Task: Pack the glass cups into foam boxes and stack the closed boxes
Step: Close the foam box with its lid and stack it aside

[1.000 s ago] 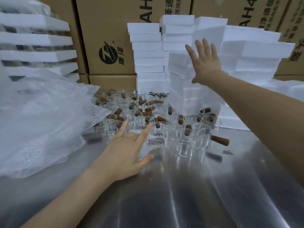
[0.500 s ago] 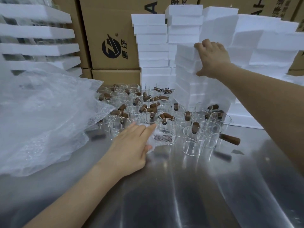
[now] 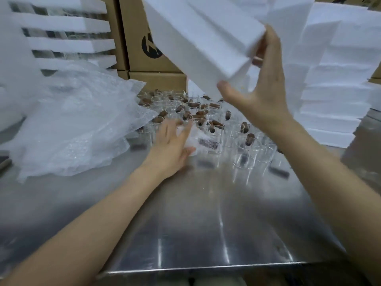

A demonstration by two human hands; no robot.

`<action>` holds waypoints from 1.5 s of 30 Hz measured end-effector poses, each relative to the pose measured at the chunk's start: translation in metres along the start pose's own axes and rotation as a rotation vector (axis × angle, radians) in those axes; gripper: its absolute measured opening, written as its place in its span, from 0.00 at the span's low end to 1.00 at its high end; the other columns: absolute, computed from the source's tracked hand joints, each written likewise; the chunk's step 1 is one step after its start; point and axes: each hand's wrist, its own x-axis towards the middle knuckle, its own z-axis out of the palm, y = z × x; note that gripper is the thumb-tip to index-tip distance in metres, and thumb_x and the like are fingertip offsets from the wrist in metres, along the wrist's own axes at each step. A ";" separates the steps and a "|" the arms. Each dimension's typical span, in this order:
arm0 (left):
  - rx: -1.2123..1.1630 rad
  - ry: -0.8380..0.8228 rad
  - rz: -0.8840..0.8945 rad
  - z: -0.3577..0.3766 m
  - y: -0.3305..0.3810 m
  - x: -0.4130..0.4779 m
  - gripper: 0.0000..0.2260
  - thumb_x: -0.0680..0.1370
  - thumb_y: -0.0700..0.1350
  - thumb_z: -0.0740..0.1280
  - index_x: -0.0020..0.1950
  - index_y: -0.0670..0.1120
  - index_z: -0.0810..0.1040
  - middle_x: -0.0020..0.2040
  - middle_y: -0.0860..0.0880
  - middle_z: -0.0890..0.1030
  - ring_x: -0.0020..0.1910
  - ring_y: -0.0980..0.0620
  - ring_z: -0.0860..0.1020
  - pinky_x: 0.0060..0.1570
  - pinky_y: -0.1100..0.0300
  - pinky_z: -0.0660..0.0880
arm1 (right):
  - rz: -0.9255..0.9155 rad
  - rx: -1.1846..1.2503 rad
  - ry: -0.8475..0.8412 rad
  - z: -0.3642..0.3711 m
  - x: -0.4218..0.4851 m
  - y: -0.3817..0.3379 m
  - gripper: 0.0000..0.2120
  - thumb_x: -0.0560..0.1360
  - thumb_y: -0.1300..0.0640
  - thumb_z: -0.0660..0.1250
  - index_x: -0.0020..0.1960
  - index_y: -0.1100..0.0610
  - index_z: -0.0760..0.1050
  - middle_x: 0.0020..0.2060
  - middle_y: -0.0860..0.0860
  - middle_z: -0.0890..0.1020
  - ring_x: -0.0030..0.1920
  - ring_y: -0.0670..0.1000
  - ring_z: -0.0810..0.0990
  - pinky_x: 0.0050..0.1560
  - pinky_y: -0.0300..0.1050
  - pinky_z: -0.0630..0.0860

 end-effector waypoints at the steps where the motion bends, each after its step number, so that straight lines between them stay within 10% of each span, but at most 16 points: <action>1: -0.134 0.015 -0.061 -0.009 0.000 -0.001 0.37 0.78 0.62 0.61 0.79 0.47 0.50 0.71 0.43 0.60 0.70 0.43 0.60 0.71 0.46 0.61 | 0.056 0.108 -0.013 0.001 -0.015 -0.009 0.40 0.68 0.48 0.71 0.72 0.63 0.57 0.64 0.57 0.69 0.63 0.53 0.71 0.60 0.42 0.73; 4: -1.147 0.032 -0.331 -0.051 0.012 -0.006 0.61 0.55 0.79 0.65 0.78 0.46 0.55 0.67 0.44 0.71 0.65 0.47 0.73 0.64 0.52 0.72 | 0.162 0.299 -0.052 0.011 -0.053 -0.022 0.39 0.67 0.50 0.72 0.69 0.59 0.54 0.64 0.59 0.66 0.65 0.54 0.70 0.64 0.52 0.73; 7: -1.697 -0.033 -0.322 -0.070 0.012 -0.007 0.53 0.53 0.74 0.72 0.72 0.50 0.66 0.63 0.49 0.79 0.63 0.50 0.77 0.56 0.52 0.77 | 0.002 0.180 -0.179 0.025 -0.073 -0.018 0.39 0.65 0.53 0.75 0.65 0.62 0.54 0.61 0.62 0.63 0.63 0.60 0.68 0.61 0.53 0.73; 10: -1.668 -0.126 -0.273 -0.073 0.013 -0.007 0.48 0.64 0.65 0.74 0.77 0.45 0.61 0.71 0.45 0.72 0.69 0.46 0.71 0.64 0.46 0.71 | -0.001 0.337 -0.361 0.032 -0.080 -0.018 0.36 0.64 0.46 0.75 0.62 0.53 0.56 0.63 0.58 0.61 0.68 0.59 0.65 0.64 0.43 0.70; 16: -1.684 -0.316 -0.326 -0.076 -0.005 -0.015 0.36 0.68 0.56 0.75 0.72 0.47 0.68 0.68 0.46 0.76 0.67 0.46 0.74 0.64 0.48 0.73 | 0.578 0.641 -0.443 0.026 -0.078 -0.024 0.34 0.61 0.40 0.73 0.61 0.41 0.59 0.60 0.33 0.70 0.59 0.38 0.76 0.54 0.45 0.79; 20: -1.737 -0.236 -0.484 -0.097 -0.030 -0.017 0.13 0.75 0.55 0.68 0.53 0.50 0.86 0.55 0.48 0.84 0.55 0.48 0.82 0.48 0.54 0.80 | 0.919 0.977 -0.473 0.013 -0.067 -0.005 0.30 0.63 0.48 0.72 0.64 0.46 0.69 0.58 0.46 0.79 0.53 0.50 0.82 0.52 0.56 0.81; 23: -1.657 -0.180 -0.635 -0.114 -0.057 -0.025 0.19 0.75 0.56 0.62 0.58 0.49 0.84 0.59 0.45 0.82 0.58 0.45 0.81 0.56 0.50 0.78 | 1.066 1.084 -0.494 -0.005 -0.061 0.008 0.17 0.69 0.57 0.66 0.57 0.54 0.77 0.54 0.52 0.83 0.53 0.55 0.83 0.49 0.57 0.82; 26: -1.584 -0.284 -0.743 -0.123 -0.077 -0.035 0.28 0.72 0.55 0.63 0.70 0.46 0.73 0.69 0.41 0.73 0.69 0.38 0.71 0.71 0.43 0.62 | 1.082 0.964 -0.649 -0.024 -0.058 0.020 0.16 0.65 0.61 0.68 0.52 0.50 0.81 0.47 0.49 0.86 0.46 0.49 0.85 0.37 0.43 0.81; 28: -1.427 -0.390 -0.742 -0.124 -0.079 -0.036 0.22 0.72 0.49 0.65 0.65 0.45 0.77 0.62 0.41 0.79 0.60 0.42 0.78 0.63 0.50 0.73 | 1.117 0.829 -0.812 -0.033 -0.059 0.023 0.18 0.61 0.59 0.73 0.51 0.48 0.82 0.45 0.49 0.87 0.42 0.47 0.86 0.32 0.38 0.79; 30: -1.225 -0.559 -0.737 -0.122 -0.072 -0.035 0.20 0.70 0.47 0.65 0.60 0.43 0.79 0.57 0.40 0.82 0.52 0.44 0.82 0.47 0.55 0.82 | 1.137 0.753 -0.988 -0.034 -0.061 0.021 0.17 0.62 0.54 0.78 0.51 0.48 0.84 0.47 0.49 0.86 0.44 0.48 0.86 0.34 0.38 0.80; 35: -1.050 -0.804 -0.735 -0.116 -0.066 -0.034 0.28 0.76 0.44 0.66 0.73 0.60 0.63 0.63 0.40 0.79 0.59 0.37 0.78 0.44 0.48 0.82 | 0.947 0.329 -1.324 -0.018 -0.064 0.003 0.12 0.73 0.44 0.69 0.50 0.50 0.84 0.49 0.48 0.86 0.50 0.49 0.85 0.54 0.50 0.81; 40: -0.995 -0.792 -0.759 -0.121 -0.079 -0.040 0.28 0.79 0.45 0.63 0.62 0.78 0.60 0.63 0.41 0.79 0.61 0.34 0.76 0.53 0.40 0.78 | 0.979 0.057 -1.366 -0.023 -0.062 0.002 0.14 0.70 0.46 0.69 0.39 0.55 0.86 0.38 0.54 0.86 0.39 0.51 0.85 0.36 0.39 0.79; 45: -0.908 -0.936 -0.687 -0.117 -0.080 -0.041 0.33 0.81 0.43 0.60 0.69 0.76 0.48 0.54 0.45 0.84 0.47 0.40 0.84 0.39 0.54 0.82 | 0.991 -0.169 -1.427 -0.013 -0.067 -0.011 0.27 0.75 0.39 0.64 0.37 0.61 0.85 0.27 0.55 0.82 0.26 0.51 0.80 0.29 0.38 0.78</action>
